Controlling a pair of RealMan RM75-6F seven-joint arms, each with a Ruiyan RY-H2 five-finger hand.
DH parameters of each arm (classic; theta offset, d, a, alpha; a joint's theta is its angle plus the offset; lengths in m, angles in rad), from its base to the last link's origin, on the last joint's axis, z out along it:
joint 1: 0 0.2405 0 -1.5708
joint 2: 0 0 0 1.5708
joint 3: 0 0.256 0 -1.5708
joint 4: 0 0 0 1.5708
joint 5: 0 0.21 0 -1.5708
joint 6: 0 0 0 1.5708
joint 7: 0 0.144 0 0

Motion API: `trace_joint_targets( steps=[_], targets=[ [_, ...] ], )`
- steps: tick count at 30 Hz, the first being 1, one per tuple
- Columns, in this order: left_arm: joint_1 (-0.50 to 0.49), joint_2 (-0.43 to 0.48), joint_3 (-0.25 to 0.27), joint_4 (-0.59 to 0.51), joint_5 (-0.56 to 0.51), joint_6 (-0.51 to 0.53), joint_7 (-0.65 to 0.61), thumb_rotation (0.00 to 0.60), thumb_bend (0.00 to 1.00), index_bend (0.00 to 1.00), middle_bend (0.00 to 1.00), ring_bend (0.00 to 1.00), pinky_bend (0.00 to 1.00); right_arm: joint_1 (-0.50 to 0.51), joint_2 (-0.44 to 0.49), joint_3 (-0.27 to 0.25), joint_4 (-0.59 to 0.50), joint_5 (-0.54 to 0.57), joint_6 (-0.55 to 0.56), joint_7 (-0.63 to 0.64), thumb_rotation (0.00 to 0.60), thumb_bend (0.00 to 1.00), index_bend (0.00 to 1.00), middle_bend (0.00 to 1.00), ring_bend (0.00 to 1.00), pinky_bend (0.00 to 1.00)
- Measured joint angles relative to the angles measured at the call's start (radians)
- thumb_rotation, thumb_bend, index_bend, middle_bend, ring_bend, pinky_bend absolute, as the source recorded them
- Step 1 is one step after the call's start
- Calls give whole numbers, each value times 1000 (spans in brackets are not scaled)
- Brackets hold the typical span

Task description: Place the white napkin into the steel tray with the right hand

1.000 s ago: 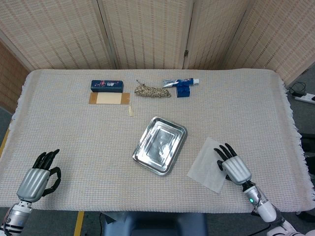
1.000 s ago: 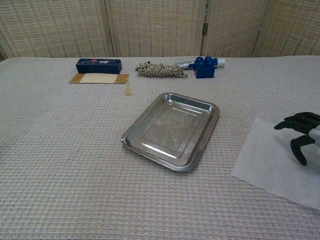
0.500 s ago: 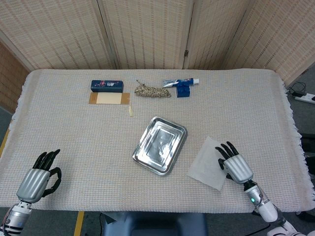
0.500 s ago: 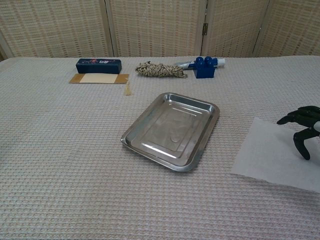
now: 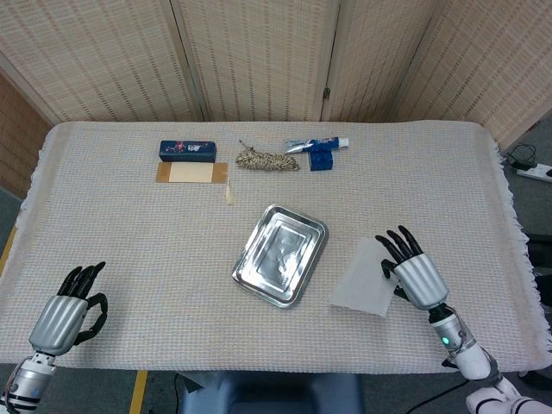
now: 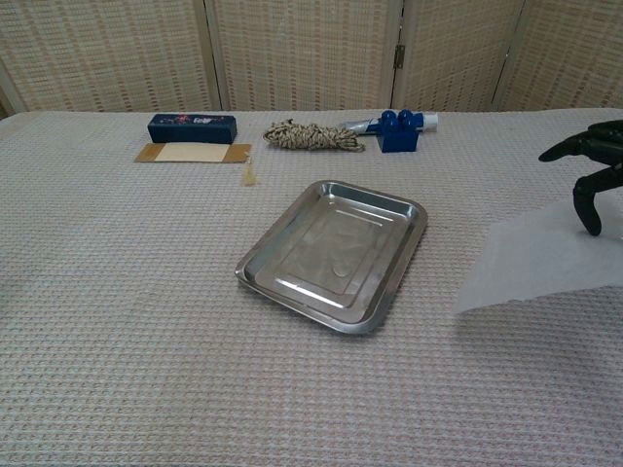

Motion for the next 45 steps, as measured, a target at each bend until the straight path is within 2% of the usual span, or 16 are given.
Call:
trace_joint_targets(
  steps=[5, 10, 16, 26, 31, 39, 45],
  targets=[
    [-1, 2, -6, 1, -8, -1, -13, 600, 480, 0, 0, 0, 0, 48, 34, 42, -105, -11, 5, -58, 600, 547, 673, 190, 102, 0],
    [0, 11, -12, 0, -16, 4, -31, 600, 480, 0, 0, 0, 0, 100, 17, 71, -138, -14, -26, -90, 600, 548, 673, 191, 104, 0],
    [-2, 19, -14, 0, -24, -2, -56, 600, 480, 0, 0, 0, 0, 146, -62, 82, -91, 1, -93, -90, 600, 547, 673, 191, 109, 0],
    [-3, 37, -18, -11, -38, -12, -86, 600, 480, 0, 0, 0, 0, 203, -206, 65, 93, 34, -208, -86, 600, 547, 673, 184, 114, 0],
    [0, 52, -15, -24, -26, 0, -112, 600, 480, 0, 0, 0, 0, 211, -231, 64, 95, 47, -217, -167, 600, 547, 673, 184, 114, 0],
    [7, 69, -16, -33, -15, 25, -137, 600, 480, 0, 0, 0, 0, 218, -256, 79, 39, 86, -235, -307, 600, 546, 671, 177, 108, 0],
    [14, 79, -17, -42, -1, 48, -144, 600, 480, 0, 0, 0, 0, 223, -273, 98, -10, 127, -251, -379, 600, 547, 572, 151, 93, 0]
  ],
)
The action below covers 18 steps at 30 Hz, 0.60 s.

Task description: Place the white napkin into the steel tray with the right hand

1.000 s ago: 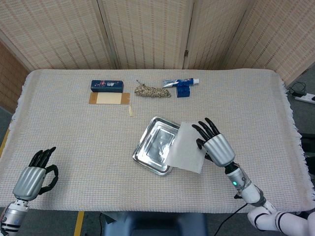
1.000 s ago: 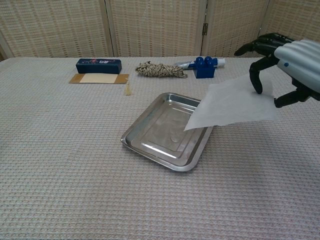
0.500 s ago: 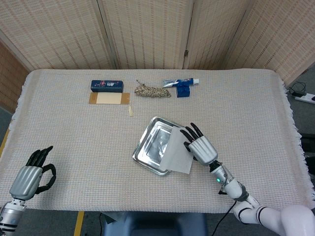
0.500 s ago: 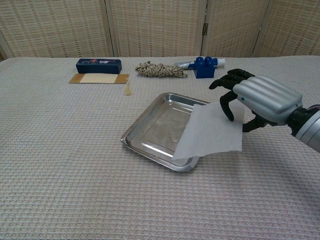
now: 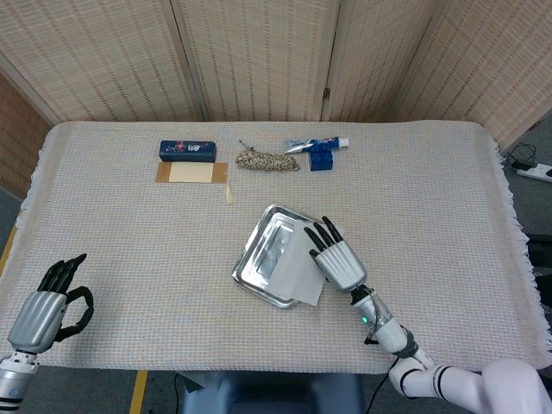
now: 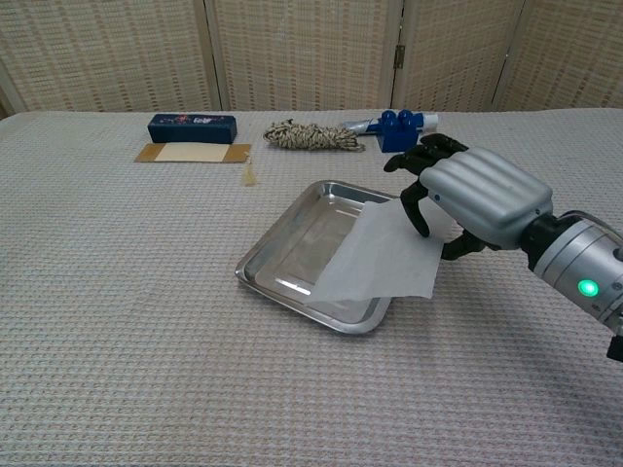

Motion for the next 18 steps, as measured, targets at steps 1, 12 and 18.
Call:
trace_joint_targets(
  steps=[1, 12, 18],
  targets=[
    [0, 1, 1, -1, 2, 1, -1, 600, 480, 0, 0, 0, 0, 2, -1, 2, -4, 5, -5, -3, 600, 547, 556, 144, 90, 0],
    [2, 7, -1, -2, 1, 2, -15, 600, 480, 0, 0, 0, 0, 24, 23, 25, -102, 65, -71, -107, 600, 547, 82, 0, 0, 0],
    [2, 8, -2, -4, 0, 1, -14, 600, 480, 0, 0, 0, 0, 39, 60, 49, -201, 137, -129, -254, 600, 536, 0, 0, 0, 0]
  ],
)
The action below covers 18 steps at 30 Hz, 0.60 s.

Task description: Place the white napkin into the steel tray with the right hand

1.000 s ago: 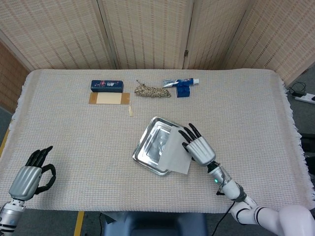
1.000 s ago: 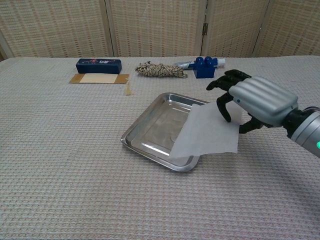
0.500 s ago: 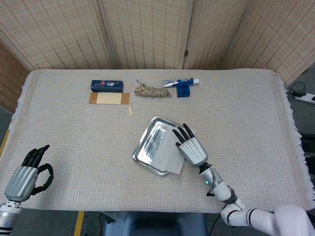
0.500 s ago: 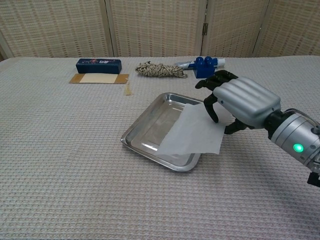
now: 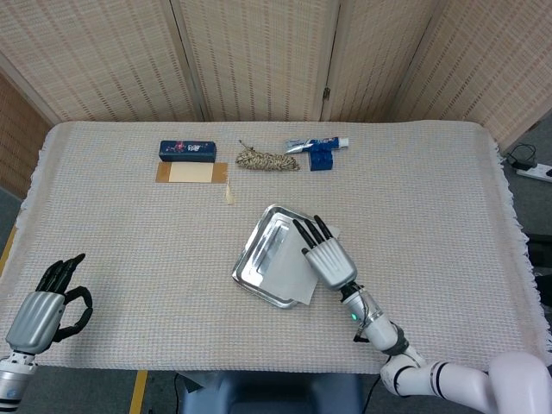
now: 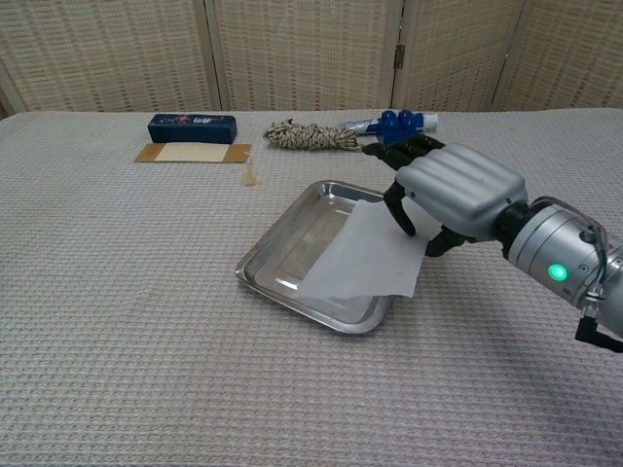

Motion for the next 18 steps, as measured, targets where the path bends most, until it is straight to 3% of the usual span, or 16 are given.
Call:
trace_joint_targets(
  steps=[8, 18],
  targets=[
    [-5, 10, 6, -6, 3, -14, -21, 600, 480, 0, 0, 0, 0, 12, 70, 16, -155, 131, -55, -178, 600, 412, 0, 0, 0, 0],
    [-4, 7, 4, -2, 4, -12, -13, 600, 480, 0, 0, 0, 0, 41, 69, 22, -158, 199, -71, -219, 600, 365, 0, 0, 0, 0]
  ],
)
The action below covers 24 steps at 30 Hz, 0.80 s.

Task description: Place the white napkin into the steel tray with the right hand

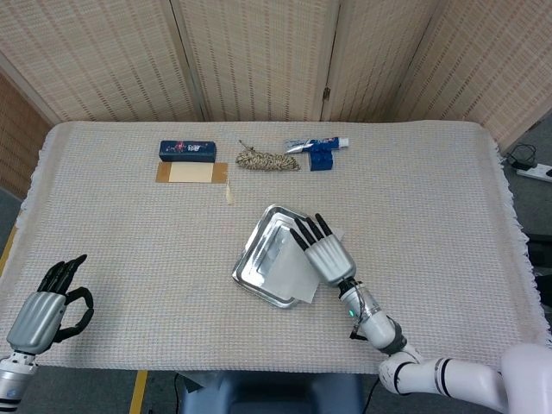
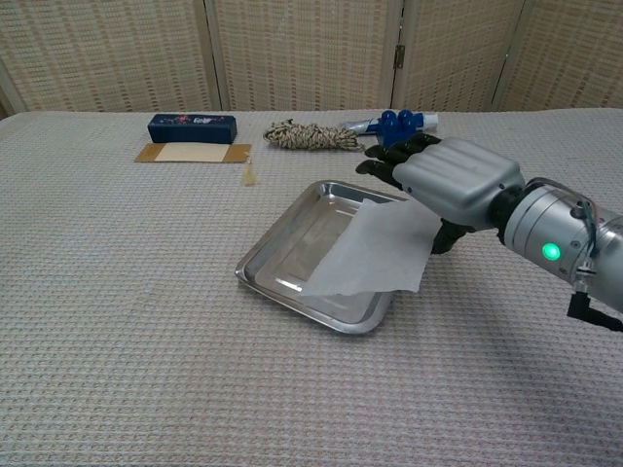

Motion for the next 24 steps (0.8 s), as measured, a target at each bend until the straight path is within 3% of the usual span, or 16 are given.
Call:
trace_joint_targets(
  steps=[10, 24],
  targets=[
    [1, -13, -7, 17, 4, 15, -1, 600, 480, 0, 0, 0, 0, 54, 9, 10, -21, 139, -68, -115, 600, 337, 0, 0, 0, 0],
    [-1, -11, -2, 13, -2, -3, 14, 600, 480, 11, 0, 0, 0, 221, 39, -19, -178, 559, -18, -510, 600, 337, 0, 0, 0, 0]
  ],
)
